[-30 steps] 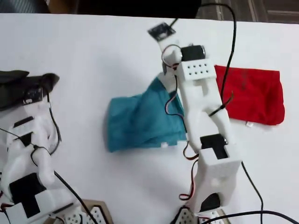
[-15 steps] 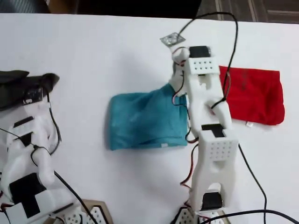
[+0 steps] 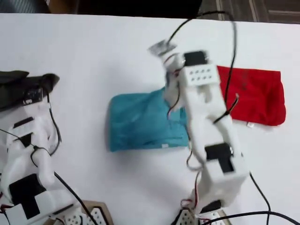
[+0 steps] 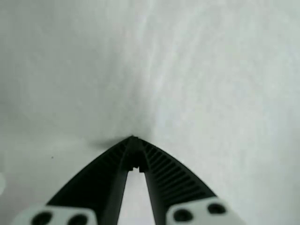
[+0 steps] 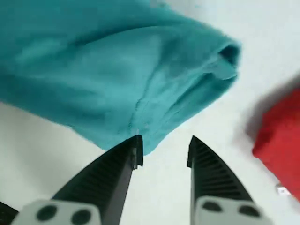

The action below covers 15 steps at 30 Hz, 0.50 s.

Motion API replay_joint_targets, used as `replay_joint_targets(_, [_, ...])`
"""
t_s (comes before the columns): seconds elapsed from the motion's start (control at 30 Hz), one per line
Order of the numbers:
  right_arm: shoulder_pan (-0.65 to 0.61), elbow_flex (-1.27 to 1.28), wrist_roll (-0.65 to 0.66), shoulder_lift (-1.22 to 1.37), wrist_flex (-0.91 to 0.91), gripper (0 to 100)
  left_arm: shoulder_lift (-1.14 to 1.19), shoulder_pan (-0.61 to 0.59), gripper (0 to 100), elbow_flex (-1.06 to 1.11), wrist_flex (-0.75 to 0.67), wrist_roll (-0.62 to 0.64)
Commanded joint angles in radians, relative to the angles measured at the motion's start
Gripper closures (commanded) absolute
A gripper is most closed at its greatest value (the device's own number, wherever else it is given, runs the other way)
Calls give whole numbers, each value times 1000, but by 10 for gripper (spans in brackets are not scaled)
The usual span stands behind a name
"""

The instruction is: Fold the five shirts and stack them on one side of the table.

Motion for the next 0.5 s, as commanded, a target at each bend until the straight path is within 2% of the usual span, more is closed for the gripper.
replay_joint_targets(0.0, [-33, 269, -9, -151, -130, 836, -35, -9, 973, 2, -26, 5])
replay_joint_targets(0.17, [-30, 471, -9, -156, -308, 836, -35, -9, 973, 2, -26, 5])
replay_joint_targets(0.47, [-31, 531, -9, -154, -369, 840, -35, -9, 973, 2, -26, 5])
